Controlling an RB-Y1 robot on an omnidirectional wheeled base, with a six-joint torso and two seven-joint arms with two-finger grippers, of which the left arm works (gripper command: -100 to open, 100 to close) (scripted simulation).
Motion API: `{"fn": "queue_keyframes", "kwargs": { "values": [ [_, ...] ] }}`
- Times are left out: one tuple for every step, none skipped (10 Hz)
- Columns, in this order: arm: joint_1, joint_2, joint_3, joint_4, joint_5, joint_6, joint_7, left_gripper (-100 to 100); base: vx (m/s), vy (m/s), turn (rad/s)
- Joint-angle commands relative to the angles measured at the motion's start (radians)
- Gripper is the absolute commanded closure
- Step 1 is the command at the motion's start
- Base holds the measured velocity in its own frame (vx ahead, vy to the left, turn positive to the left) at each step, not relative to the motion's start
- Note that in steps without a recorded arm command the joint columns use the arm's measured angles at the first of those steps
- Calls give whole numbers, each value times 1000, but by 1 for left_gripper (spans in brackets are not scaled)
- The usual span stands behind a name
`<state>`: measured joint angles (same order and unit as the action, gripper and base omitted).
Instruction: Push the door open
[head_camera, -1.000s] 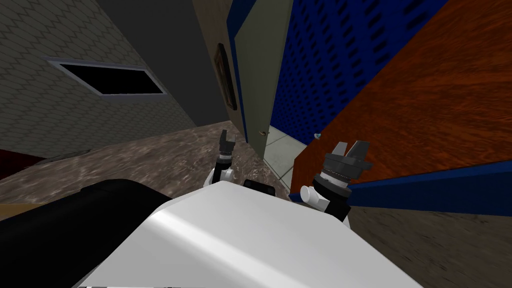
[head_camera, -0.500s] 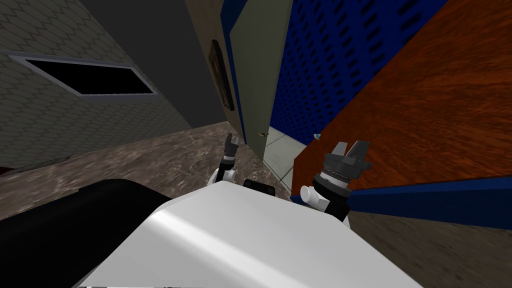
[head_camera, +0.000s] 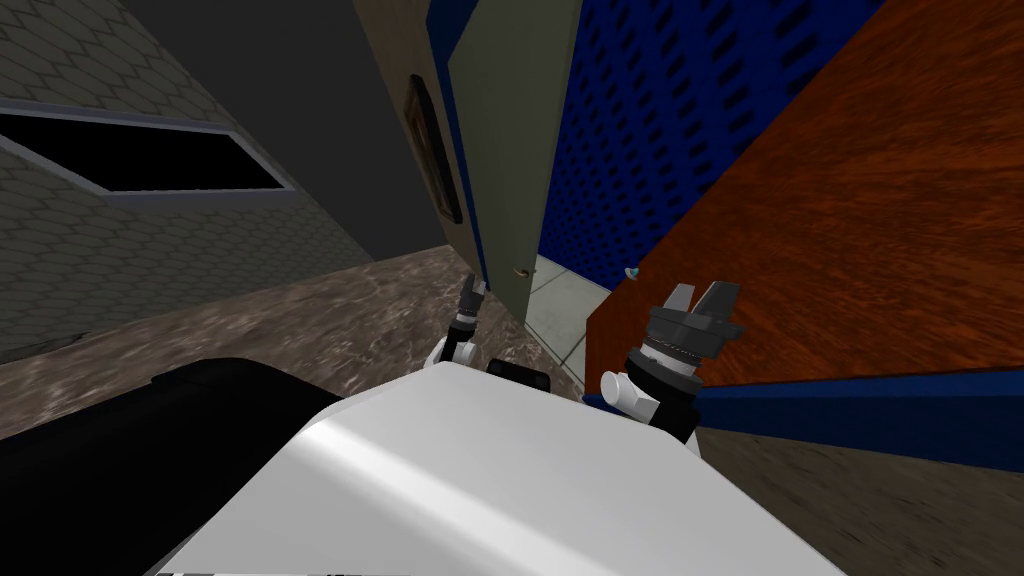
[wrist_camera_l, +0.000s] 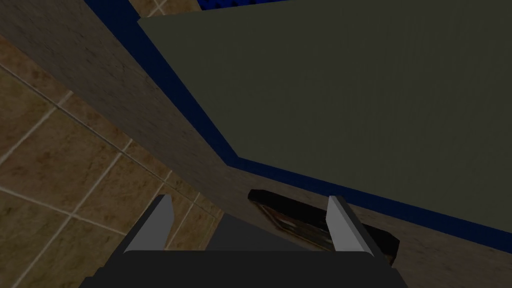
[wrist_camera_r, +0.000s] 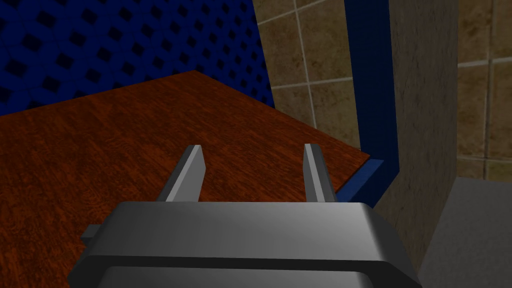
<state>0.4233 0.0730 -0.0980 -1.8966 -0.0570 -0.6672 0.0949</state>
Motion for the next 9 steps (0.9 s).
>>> {"fn": "queue_keyframes", "kwargs": {
  "values": [
    [-13, 8, -8, 44, 0, -4, 3, -100, 90, 81, -87],
    [-20, 10, -16, 70, -1, -6, 3, -100, 77, 65, -85],
    [-27, 12, -23, 96, -2, -9, 4, -100, 93, 69, -104],
    [-34, 14, -31, 122, -3, -11, 4, -100, 90, 72, -103],
    [-42, 15, -38, 149, -4, -13, 4, -100, 74, 83, -92],
    [-49, 17, -46, 176, -5, -15, 4, -100, 74, 87, -88],
    [-57, 19, -54, 202, -6, -17, 5, -100, 89, 85, -103],
    [-64, 20, -61, 229, -7, -20, 5, -100, 84, 88, -98],
    [-71, 21, -69, 256, -9, -22, 5, -100, 87, 89, -85]
  ]
}}
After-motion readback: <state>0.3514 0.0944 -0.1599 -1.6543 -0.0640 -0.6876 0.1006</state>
